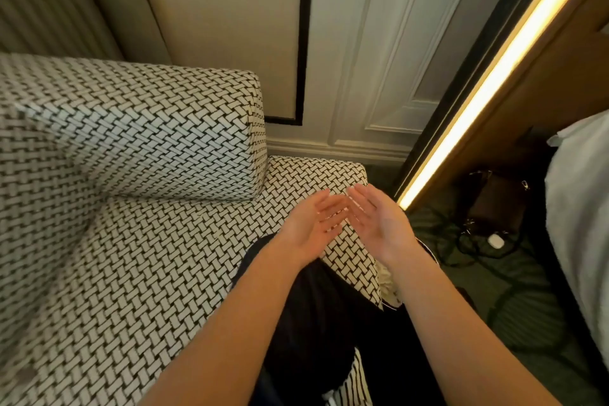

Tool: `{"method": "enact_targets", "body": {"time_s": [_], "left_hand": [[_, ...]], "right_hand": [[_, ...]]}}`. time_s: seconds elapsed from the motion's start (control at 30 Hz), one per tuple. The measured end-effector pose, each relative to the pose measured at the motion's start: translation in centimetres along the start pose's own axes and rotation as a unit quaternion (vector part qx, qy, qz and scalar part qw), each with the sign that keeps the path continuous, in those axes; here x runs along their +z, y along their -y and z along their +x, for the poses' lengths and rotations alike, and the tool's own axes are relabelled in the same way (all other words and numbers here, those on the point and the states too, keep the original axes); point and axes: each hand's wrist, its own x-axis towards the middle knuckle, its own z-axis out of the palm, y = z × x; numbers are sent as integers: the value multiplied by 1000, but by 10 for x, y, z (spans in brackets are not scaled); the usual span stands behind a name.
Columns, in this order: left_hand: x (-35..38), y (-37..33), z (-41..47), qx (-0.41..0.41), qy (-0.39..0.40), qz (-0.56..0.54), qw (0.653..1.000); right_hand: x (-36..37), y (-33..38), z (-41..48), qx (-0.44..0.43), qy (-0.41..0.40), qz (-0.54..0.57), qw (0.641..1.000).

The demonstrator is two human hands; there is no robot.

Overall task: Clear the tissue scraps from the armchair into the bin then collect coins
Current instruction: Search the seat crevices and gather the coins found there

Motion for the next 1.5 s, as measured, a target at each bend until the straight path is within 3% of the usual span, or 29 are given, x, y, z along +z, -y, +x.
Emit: {"method": "enact_targets", "body": {"time_s": [0.17, 0.27, 0.37, 0.43, 0.5, 0.57, 0.7, 0.87, 0.97, 1.03, 1.1, 1.23, 1.4, 1.43, 1.5], "left_hand": [[-66, -25, -48, 115, -67, 95, 987], [-123, -23, -75, 147, -174, 248, 942], [-187, -1, -98, 121, -270, 360, 885], [-220, 22, -107, 55, -304, 499, 810], [-252, 50, -117, -7, -319, 633, 705], [-275, 75, -126, -22, -311, 718, 622], [-308, 105, -150, 29, -320, 788, 525], [-340, 112, -176, 24, -402, 763, 505], [-353, 115, -188, 2, -505, 678, 535], [-357, 116, -190, 10, -532, 621, 576], [-356, 112, -189, 51, -548, 586, 595], [-363, 103, -185, 160, -616, 561, 529], [-367, 88, -184, 198, -634, 542, 515], [-363, 84, -183, 209, -635, 517, 535], [-345, 75, -177, 211, -638, 405, 620]], "right_hand": [[63, -23, -11, 5, 61, -49, 997], [96, -47, -19, 20, 108, -81, 991], [122, -78, -26, 41, 160, -107, 980], [133, -98, -28, 52, 182, -117, 975], [145, -123, -33, 68, 196, -143, 968], [151, -144, -36, 78, 199, -172, 962], [154, -186, -39, 93, 212, -247, 941], [149, -224, -38, 107, 252, -327, 904], [150, -239, -38, 102, 281, -381, 875], [153, -248, -39, 107, 304, -404, 856], [153, -255, -36, 131, 321, -406, 846], [147, -261, -29, 240, 287, -324, 869], [147, -261, -21, 311, 228, -216, 897], [146, -261, -21, 319, 222, -203, 899], [146, -261, -21, 325, 221, -187, 900]]}}
